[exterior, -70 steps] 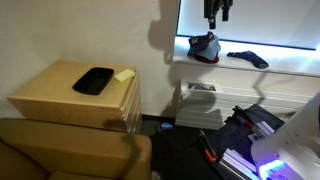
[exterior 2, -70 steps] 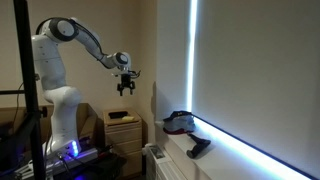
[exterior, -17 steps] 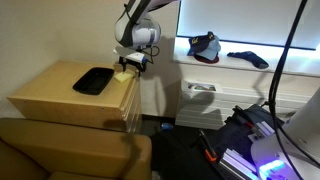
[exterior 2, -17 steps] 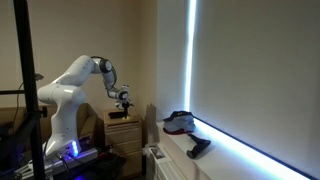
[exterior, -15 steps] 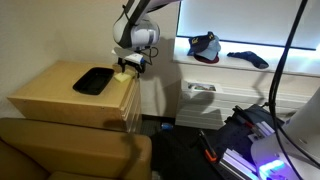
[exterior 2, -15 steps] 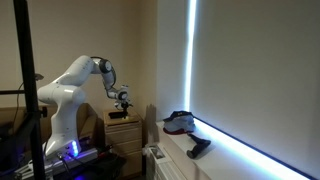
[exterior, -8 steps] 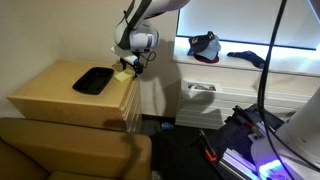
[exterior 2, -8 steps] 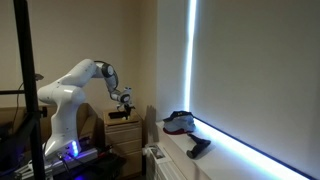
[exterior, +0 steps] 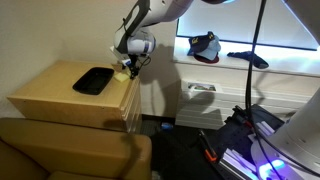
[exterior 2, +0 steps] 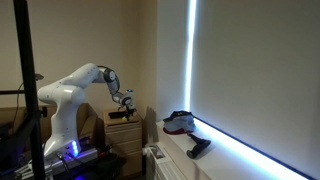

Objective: Put the sponge on the tray.

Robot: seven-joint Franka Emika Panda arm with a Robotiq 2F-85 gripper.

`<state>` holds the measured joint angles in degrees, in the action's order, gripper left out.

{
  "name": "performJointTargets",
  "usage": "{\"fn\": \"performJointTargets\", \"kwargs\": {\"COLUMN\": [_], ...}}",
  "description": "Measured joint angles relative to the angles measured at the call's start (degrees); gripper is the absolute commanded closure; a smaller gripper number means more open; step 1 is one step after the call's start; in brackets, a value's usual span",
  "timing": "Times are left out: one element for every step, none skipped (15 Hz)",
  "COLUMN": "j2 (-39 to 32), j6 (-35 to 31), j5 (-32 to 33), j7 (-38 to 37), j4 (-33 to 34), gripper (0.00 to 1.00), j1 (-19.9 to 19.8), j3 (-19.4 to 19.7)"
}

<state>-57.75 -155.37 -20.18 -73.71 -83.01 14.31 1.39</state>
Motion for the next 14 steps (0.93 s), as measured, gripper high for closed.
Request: {"fn": "performJointTargets", "kwargs": {"j2": [0.0,0.0,0.0,-0.1,-0.1,0.1,0.3,0.4,0.4,0.4,0.4,0.4,0.4,0.4], "j6": [0.0,0.0,0.0,0.0,0.0,0.3,0.4,0.4,0.3,0.3,0.3,0.2,0.2,0.2], "j5": [0.2,0.4,0.6,0.8,1.1,1.7,2.0,2.3,2.5,2.6,2.6,2.6,2.6,2.6], "j7": [0.0,0.0,0.1,0.2,0.3,0.3,0.4,0.4,0.4,0.4,0.4,0.4,0.4,0.4], "j4": [0.0,0.0,0.0,0.0,0.0,-0.1,-0.1,-0.1,-0.1,0.0,0.0,0.1,0.2,0.3], "gripper": [0.00,0.25,0.26,0.34,0.40,0.47,0.53,0.61,0.67,0.74,0.79,0.86,0.91,0.98], "j1": [0.0,0.0,0.0,0.1,0.1,0.1,0.1,0.1,0.1,0.1,0.1,0.1,0.0,0.0], "j3": [0.0,-0.2,-0.4,-0.6,-0.9,-0.9,-0.9,-0.9,-0.9,-0.9,-0.9,-0.9,-0.9,-0.8]}}
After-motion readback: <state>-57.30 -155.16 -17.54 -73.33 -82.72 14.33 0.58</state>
